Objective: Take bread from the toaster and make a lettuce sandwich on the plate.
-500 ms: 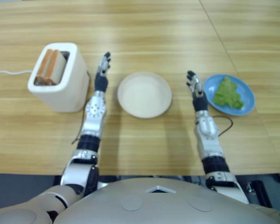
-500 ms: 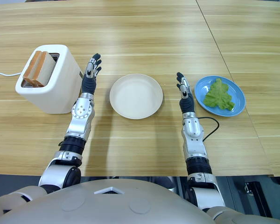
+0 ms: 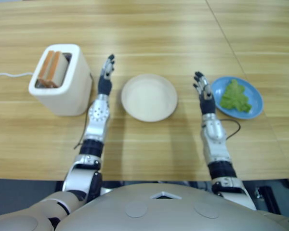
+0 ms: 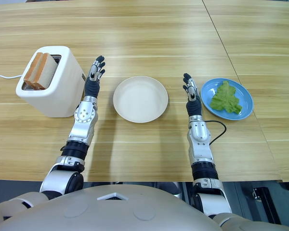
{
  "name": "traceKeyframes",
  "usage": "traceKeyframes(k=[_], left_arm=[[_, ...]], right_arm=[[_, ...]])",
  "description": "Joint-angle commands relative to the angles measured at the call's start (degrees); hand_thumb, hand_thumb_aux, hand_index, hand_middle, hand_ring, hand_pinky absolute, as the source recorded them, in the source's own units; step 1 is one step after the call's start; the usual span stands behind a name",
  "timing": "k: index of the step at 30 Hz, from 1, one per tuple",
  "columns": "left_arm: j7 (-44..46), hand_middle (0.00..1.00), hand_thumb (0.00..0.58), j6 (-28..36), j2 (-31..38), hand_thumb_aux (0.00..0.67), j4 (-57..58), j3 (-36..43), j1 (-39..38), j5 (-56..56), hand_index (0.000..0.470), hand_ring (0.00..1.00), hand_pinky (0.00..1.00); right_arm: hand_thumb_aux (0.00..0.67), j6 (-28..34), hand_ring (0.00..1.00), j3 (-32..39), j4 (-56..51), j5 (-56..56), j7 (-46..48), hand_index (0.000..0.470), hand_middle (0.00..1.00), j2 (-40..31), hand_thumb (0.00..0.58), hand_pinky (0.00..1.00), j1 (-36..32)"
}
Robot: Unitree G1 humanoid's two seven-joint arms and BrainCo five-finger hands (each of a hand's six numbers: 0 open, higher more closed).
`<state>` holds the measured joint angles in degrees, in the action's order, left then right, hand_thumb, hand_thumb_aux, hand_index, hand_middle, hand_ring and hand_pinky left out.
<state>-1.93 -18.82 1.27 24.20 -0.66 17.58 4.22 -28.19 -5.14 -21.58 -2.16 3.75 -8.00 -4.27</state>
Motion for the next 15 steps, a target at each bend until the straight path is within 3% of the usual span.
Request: traceKeyframes(k=[1,4,7,11,15], left_arm=[[3.45,0.0,0.0,4.74,1.53,0.0,-18.63,2.11,-4.23,-0.19,0.0,0.0,0.0],[7.91,0.0,0.0,14.58,6.37,0.0,-41.37,0.55,-5.92,-2.57,0.0,0.0,0.0],[13.46,0.0,0.0,23.81,18.65,0.0,-56.13,-7.88,-4.87,-2.21,0.0,0.0,0.0],[16.11,0.0,0.0,26.68,35.73,0.0,-52.11,-17.85,-7.12,8.22,0.0,0.0,0.0],[10.75,0.0,0.0,28.03,48.19,0.0,-37.72,-17.7,-14.95,26.56,0.0,0.0,0.0]], right_arm=[[0.0,1.05,0.0,0.01,0.24,-0.19,0.81,0.0,0.0,-0.02,0.0,0.0,0.89],[0.0,1.17,0.0,0.17,0.52,0.3,0.68,0.0,0.0,0.0,0.0,0.0,1.35],[0.0,1.18,0.0,0.32,0.73,0.43,0.65,0.0,0.0,0.05,0.0,0.0,1.76],[0.0,1.07,0.0,0.56,0.97,0.85,0.29,0.0,0.0,0.32,0.0,0.0,2.13],[0.0,1.16,0.0,0.78,1.23,1.03,0.23,0.0,0.0,0.35,0.0,0.0,2.19]])
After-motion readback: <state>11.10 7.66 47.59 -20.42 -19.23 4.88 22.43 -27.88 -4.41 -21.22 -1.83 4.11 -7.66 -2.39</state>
